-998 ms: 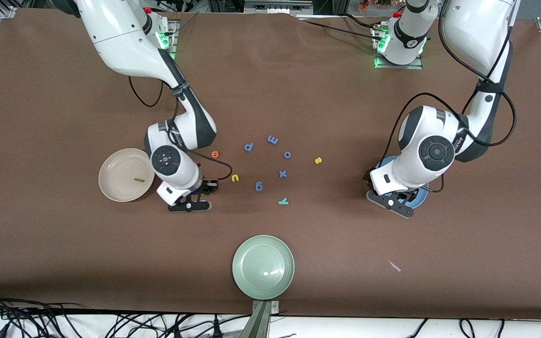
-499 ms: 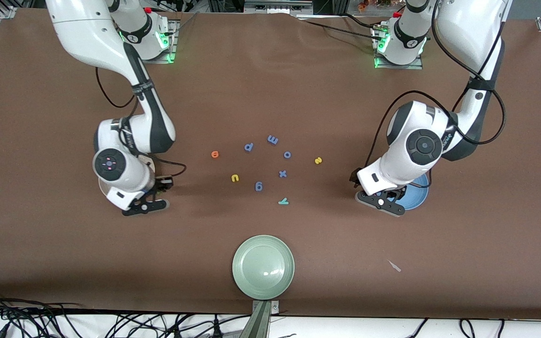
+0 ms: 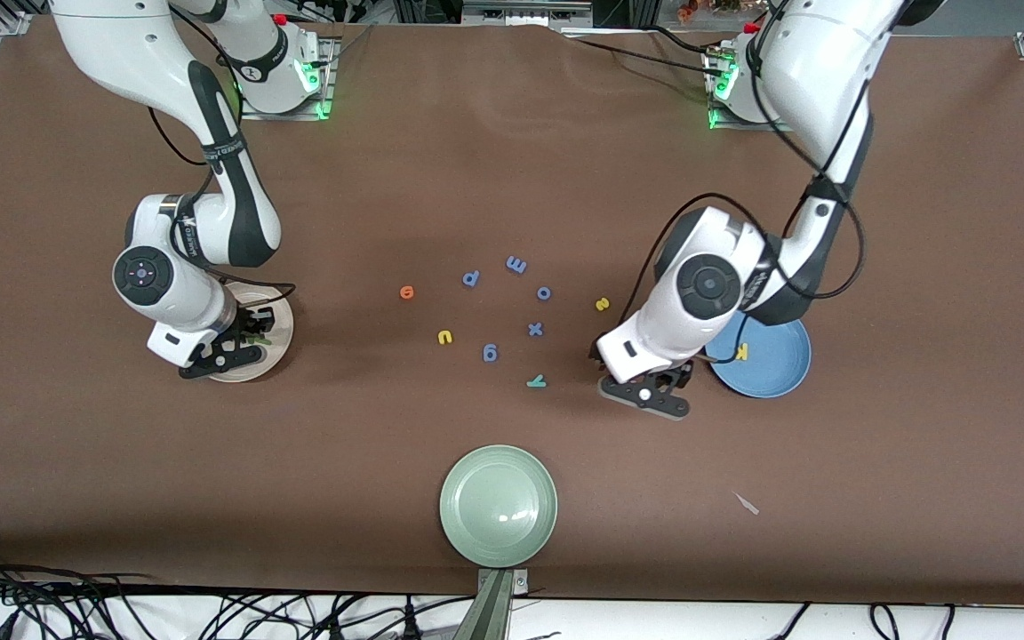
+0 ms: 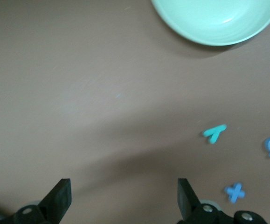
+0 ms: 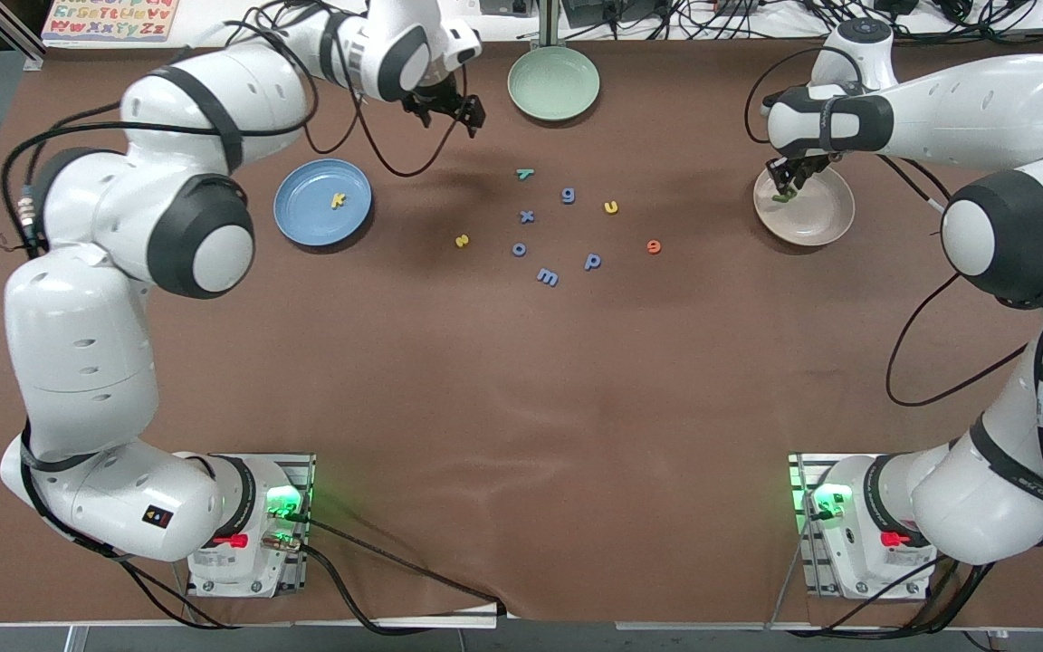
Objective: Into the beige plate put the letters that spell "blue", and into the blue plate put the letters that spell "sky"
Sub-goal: 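Drop the green d in the beige plate while the left gripper reaches letters, then grasp the teal t with the left gripper while the right gripper grasps e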
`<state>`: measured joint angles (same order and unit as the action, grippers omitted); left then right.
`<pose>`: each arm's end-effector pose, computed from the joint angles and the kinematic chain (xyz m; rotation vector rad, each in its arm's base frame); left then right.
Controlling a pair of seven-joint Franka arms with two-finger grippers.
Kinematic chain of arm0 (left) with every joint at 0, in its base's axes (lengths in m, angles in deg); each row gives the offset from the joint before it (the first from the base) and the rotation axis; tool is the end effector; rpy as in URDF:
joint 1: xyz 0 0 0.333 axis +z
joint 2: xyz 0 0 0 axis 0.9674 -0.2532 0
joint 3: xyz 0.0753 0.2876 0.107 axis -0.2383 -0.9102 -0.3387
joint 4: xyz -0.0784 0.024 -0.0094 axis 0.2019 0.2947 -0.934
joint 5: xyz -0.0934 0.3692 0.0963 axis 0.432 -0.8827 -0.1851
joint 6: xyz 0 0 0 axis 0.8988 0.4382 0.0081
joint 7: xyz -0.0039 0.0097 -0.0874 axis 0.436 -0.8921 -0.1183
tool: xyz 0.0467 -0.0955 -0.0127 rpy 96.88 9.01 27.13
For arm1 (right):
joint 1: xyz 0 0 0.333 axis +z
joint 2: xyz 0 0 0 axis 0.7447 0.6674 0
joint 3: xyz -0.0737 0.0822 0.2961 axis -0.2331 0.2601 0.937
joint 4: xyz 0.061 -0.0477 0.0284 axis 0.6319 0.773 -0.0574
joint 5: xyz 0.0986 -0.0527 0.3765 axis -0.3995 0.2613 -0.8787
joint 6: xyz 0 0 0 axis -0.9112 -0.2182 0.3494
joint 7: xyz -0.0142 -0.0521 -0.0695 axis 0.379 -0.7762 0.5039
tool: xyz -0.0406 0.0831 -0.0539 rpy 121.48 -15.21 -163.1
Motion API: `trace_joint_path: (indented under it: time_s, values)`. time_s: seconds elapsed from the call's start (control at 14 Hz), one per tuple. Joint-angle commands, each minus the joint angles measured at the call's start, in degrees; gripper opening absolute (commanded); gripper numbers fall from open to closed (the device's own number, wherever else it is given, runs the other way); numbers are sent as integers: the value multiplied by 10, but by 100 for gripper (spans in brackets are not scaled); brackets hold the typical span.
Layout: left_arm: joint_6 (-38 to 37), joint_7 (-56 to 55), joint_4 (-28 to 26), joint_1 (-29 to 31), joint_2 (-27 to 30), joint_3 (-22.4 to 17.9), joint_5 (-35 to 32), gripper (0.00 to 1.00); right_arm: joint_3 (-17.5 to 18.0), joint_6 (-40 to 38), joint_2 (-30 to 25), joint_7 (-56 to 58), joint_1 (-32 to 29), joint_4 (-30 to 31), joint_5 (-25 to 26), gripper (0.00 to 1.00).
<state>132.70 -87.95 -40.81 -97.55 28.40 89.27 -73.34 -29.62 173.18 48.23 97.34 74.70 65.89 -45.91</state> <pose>0.6572 -0.3365 0.2793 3.0067 -0.5224 0.1304 0.5957 0.0725 0.2220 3.0133 0.4611 -0.1218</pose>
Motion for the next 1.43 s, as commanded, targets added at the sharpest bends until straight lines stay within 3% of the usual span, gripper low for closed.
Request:
trace_joint_path:
  time_s: [0.0, 0.21, 0.43, 0.57, 0.78, 1.07, 1.35]
  values:
    - [62, 74, 40, -33, -51, -5, 8, 100, 6, -35, -23, -37, 8, -8, -7, 100]
    - [154, 162, 38, -69, -88, -6, 6, 100, 55, -96, -24, -131, 9, -47, -8, 100]
    - [185, 199, 30, -83, -96, -6, 2, 99, 122, -82, -28, -272, 10, -48, -7, 100]
    - [187, 202, 18, -90, -96, -7, 2, 92, 152, -66, -27, -334, 11, -46, -7, 100]
    - [245, 209, 1, -86, -112, -7, -18, 85, 181, -55, -27, -400, 16, -34, -6, 100]
    - [267, 212, -1, -85, -127, -8, -19, 75, 183, 8, -24, -458, 54, 3, -5, 100]
    - [268, 211, -7, -83, -123, -8, -19, 23, 183, 61, -17, -474, 74, 40, -4, 100]
